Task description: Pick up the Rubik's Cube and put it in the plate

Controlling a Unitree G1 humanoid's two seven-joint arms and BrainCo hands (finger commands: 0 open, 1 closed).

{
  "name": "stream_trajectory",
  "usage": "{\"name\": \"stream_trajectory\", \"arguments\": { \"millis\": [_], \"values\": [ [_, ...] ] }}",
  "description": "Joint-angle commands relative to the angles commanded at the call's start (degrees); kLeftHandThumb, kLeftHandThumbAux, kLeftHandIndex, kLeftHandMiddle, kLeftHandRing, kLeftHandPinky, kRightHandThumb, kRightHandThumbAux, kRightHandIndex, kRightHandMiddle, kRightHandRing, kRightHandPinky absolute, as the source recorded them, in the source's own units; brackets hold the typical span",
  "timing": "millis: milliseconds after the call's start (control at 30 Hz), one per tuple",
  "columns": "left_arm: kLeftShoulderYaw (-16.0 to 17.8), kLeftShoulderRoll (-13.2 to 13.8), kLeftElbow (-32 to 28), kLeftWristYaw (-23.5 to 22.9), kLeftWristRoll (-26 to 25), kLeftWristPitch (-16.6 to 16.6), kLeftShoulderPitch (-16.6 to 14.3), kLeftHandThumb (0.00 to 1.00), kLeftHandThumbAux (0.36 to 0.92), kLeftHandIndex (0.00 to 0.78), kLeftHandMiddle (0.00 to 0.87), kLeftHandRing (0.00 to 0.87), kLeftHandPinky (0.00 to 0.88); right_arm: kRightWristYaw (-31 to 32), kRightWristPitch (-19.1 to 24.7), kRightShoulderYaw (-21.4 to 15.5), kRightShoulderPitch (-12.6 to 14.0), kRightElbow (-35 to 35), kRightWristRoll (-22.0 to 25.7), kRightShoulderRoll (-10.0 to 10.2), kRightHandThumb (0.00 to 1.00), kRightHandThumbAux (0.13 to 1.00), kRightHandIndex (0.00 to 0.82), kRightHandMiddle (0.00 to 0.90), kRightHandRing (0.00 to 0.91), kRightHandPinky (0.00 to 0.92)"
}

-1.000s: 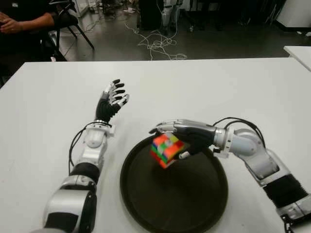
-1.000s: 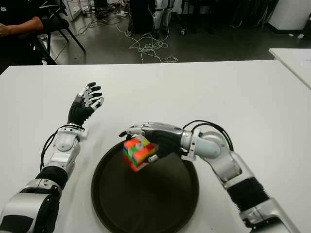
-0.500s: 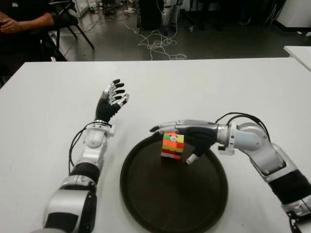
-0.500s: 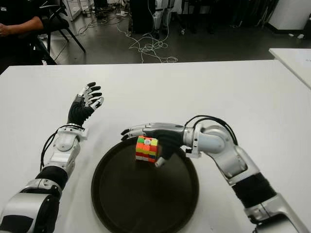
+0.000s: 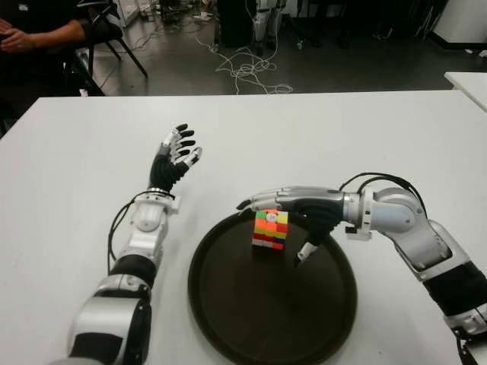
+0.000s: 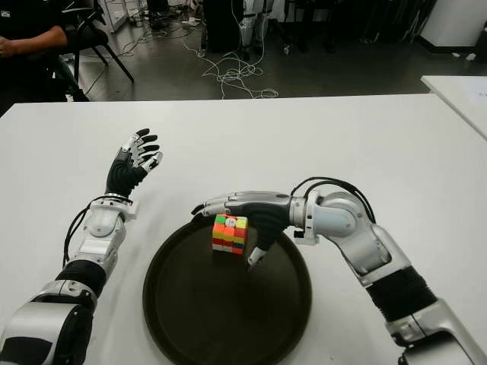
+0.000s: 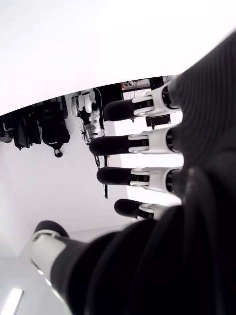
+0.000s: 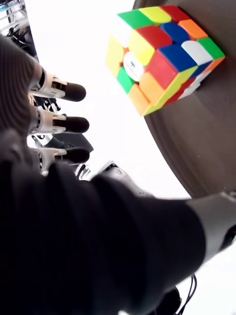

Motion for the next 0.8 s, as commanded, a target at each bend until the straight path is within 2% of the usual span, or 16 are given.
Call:
{"name": "stream_trajectory", "arguments": {
  "millis": [233,400,467,533,600,700,733,800],
  "values": [
    [-0.04,-0.07,-0.22,-0.09,-0.10,0.22,0.12,0.222,0.673,0.145,0.201,0.207,0.195,0.89,-0.07,-0.56,-0.32,0.21,1.11,-0.45,0.000,0.903,0.071,0.096,0.073,0.091],
    [0.09,-0.20,-0.29,-0.39,-0.43,0.32,0.15,0.220,0.671,0.144,0.196,0.200,0.188,1.51,-0.86,-1.77,-0.60,0.28,2.77,-1.41,0.000,0.907,0.067,0.084,0.063,0.080],
    [0.08,-0.25,-0.39,-0.43,-0.47,0.39,0.18,0.222,0.670,0.143,0.195,0.201,0.192,2.12,-0.92,-2.82,-0.95,0.20,3.75,-2.36,0.000,0.906,0.064,0.078,0.059,0.071],
    [0.03,-0.24,-0.50,-0.44,-0.46,0.61,0.20,0.224,0.668,0.143,0.194,0.203,0.195,3.48,-0.54,-5.21,-1.99,0.07,6.25,-4.33,0.000,0.901,0.061,0.073,0.055,0.063],
    [0.01,-0.26,-0.58,-0.46,-0.47,0.82,0.21,0.227,0.664,0.141,0.195,0.206,0.199,3.58,-0.32,-7.94,-1.36,-0.94,8.04,-6.26,0.000,0.876,0.057,0.070,0.052,0.053],
    [0.00,-0.32,-0.61,-0.47,-0.48,0.90,0.25,0.228,0.662,0.140,0.196,0.207,0.195,1.71,0.66,-11.97,0.96,-3.33,8.51,-8.30,0.000,0.827,0.052,0.064,0.043,0.040],
    [-0.01,-0.33,-0.63,-0.48,-0.48,0.91,0.26,0.228,0.662,0.140,0.196,0.207,0.195,1.13,1.01,-12.99,1.48,-3.84,8.53,-8.71,0.000,0.818,0.051,0.063,0.042,0.039],
    [-0.03,-0.29,-0.60,-0.53,-0.46,0.86,0.24,0.227,0.664,0.140,0.198,0.206,0.196,-1.70,1.40,-14.36,1.78,-3.06,7.08,-8.01,0.000,0.785,0.048,0.059,0.037,0.032]
  ]
}}
